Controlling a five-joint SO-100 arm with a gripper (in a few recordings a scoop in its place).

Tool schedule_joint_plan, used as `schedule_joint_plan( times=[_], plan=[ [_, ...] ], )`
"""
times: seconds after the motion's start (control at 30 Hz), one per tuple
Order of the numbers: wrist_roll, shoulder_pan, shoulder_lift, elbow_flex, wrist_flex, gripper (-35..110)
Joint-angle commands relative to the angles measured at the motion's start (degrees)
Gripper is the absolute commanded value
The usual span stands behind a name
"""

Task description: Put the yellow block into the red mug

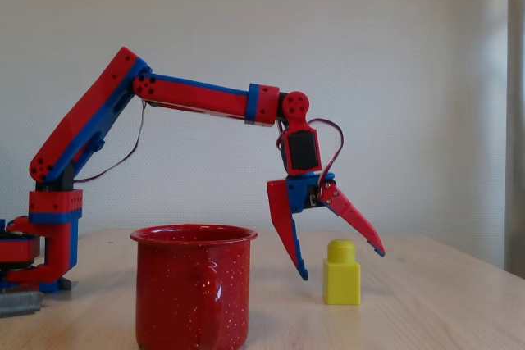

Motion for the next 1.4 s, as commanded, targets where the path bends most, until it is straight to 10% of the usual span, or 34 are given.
schedule_joint_plan(
  times=[0.0, 0.7, 1.37],
  plan=[
    [-0.18, -0.7, 1.67, -5.1, -0.18, 43],
    [-0.18, -0.79, -1.76, -6.77, -4.13, 0],
    [4.04, 1.41, 19.34, -4.31, 5.27, 0]
  ],
)
